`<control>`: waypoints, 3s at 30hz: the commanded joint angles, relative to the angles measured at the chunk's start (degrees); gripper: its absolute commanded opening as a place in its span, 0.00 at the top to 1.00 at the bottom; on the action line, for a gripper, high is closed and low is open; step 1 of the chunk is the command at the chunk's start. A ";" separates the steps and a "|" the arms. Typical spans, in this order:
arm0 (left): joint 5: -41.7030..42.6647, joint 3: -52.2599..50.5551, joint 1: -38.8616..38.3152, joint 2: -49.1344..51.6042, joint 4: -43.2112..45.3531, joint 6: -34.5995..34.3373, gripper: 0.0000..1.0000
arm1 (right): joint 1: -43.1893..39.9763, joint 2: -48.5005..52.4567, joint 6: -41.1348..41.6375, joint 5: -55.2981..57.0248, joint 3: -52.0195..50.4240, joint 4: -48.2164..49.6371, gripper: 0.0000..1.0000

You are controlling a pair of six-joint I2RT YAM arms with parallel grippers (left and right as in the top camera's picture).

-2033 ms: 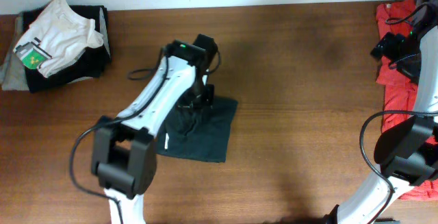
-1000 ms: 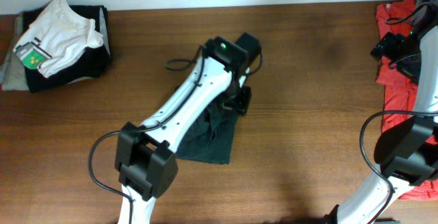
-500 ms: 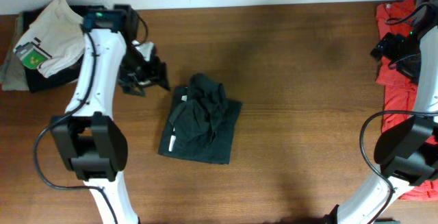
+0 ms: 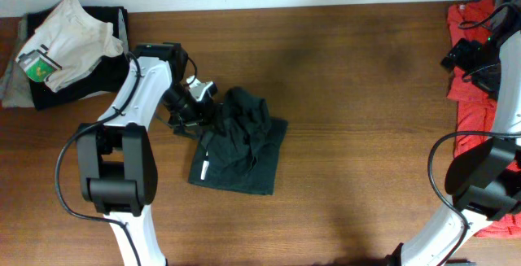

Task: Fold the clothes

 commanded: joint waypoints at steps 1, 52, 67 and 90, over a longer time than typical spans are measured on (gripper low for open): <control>0.98 -0.70 -2.14 -0.17 0.55 2.32 0.56 | -0.04 -0.70 0.31 1.09 0.63 0.00 0.01; -8.39 10.25 -4.42 -7.87 5.09 -9.38 0.07 | -0.04 -0.70 0.31 1.09 0.63 0.00 0.01; 5.77 10.25 -5.35 4.63 11.39 -1.77 0.32 | -0.04 -0.70 0.31 1.07 0.63 0.00 0.01; 0.35 10.19 -8.22 8.35 14.03 -2.93 0.40 | -0.04 -0.70 0.31 1.09 0.63 0.00 0.01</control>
